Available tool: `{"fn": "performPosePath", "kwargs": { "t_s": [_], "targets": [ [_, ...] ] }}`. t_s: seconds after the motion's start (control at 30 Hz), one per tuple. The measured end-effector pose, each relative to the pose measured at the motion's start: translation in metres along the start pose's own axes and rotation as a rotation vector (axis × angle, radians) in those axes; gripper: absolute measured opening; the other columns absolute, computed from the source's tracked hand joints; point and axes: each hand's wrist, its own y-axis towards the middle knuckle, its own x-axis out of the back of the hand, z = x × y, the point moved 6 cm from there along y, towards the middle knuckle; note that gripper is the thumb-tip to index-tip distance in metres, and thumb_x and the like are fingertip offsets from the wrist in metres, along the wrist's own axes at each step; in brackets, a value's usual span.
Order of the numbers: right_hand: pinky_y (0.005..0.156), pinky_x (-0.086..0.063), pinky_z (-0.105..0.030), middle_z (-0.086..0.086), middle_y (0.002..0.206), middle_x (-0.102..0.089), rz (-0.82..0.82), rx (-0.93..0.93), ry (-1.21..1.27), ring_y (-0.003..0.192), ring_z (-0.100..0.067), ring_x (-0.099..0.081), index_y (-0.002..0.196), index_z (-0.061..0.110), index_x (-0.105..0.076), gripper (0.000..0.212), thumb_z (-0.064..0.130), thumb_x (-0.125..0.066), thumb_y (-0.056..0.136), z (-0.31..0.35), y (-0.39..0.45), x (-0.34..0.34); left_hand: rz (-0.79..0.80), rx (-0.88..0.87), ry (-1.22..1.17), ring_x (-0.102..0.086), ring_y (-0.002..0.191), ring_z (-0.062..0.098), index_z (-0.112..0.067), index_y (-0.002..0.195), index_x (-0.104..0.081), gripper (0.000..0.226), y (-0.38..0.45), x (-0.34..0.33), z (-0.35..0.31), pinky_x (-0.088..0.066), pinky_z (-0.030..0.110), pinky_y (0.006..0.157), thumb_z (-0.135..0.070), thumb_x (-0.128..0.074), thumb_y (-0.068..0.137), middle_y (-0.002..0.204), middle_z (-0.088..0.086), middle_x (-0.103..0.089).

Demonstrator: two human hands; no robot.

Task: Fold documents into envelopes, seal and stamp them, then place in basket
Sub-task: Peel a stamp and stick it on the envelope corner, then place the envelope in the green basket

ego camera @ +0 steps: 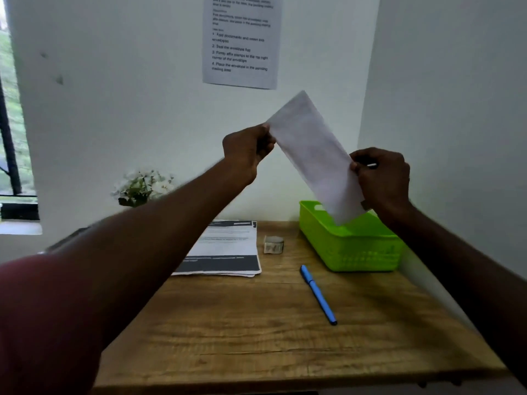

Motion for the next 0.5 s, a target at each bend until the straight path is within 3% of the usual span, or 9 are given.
{"fn": "performPosePath", "kwargs": {
  "t_s": [0.13, 0.23, 0.3, 0.4, 0.5],
  "targets": [
    [0.074, -0.063, -0.052, 0.011, 0.094, -0.078, 0.06, -0.158, -0.057, 0.089, -0.024, -0.074, 0.095, 0.035, -0.08, 0.03, 0.023, -0.067, 0.071, -0.043, 0.007, -0.003, -0.058, 0.078, 0.071, -0.063, 0.054, 0.02, 0.009, 0.096, -0.07, 0.008, 0.021, -0.022, 0.043, -0.057, 0.023, 0.052, 0.007, -0.073, 0.088, 0.077, 0.017, -0.068],
    [0.087, -0.061, -0.043, 0.0, 0.097, -0.078, 0.131, -0.227, -0.192, 0.095, -0.027, -0.073, 0.092, 0.032, -0.079, 0.031, 0.013, -0.065, 0.071, -0.073, 0.011, -0.006, -0.079, 0.165, 0.165, -0.064, 0.057, 0.019, 0.004, 0.085, -0.069, 0.006, 0.035, -0.029, 0.078, -0.058, 0.022, 0.054, 0.008, -0.069, 0.09, 0.081, 0.014, -0.07],
    [0.081, -0.063, -0.043, -0.008, 0.094, -0.077, 0.228, -0.285, -0.253, 0.087, -0.032, -0.074, 0.089, 0.03, -0.078, 0.03, 0.009, -0.065, 0.071, -0.091, 0.012, -0.011, -0.112, 0.206, 0.26, -0.063, 0.058, 0.019, 0.002, 0.08, -0.065, 0.013, 0.043, -0.029, 0.101, -0.057, 0.024, 0.055, 0.01, -0.065, 0.091, 0.082, 0.013, -0.07],
    [0.067, -0.063, -0.038, -0.017, 0.084, -0.073, 0.405, -0.336, -0.391, 0.076, -0.035, -0.074, 0.089, 0.014, -0.078, 0.027, 0.001, -0.063, 0.07, -0.108, 0.012, -0.022, -0.122, 0.232, 0.395, -0.057, 0.053, 0.019, 0.005, 0.083, -0.061, 0.011, 0.05, -0.027, 0.131, -0.052, 0.026, 0.052, 0.013, -0.058, 0.09, 0.078, 0.014, -0.068],
    [0.06, -0.048, -0.029, -0.019, 0.091, -0.071, 0.512, -0.341, -0.546, 0.086, -0.035, -0.071, 0.092, 0.003, -0.071, 0.024, 0.001, -0.063, 0.069, -0.119, 0.011, -0.029, -0.099, 0.22, 0.56, -0.057, 0.052, 0.021, 0.007, 0.084, -0.069, 0.005, 0.05, -0.023, 0.153, -0.052, 0.027, 0.053, 0.011, -0.066, 0.084, 0.08, 0.019, -0.069]
  ]
}}
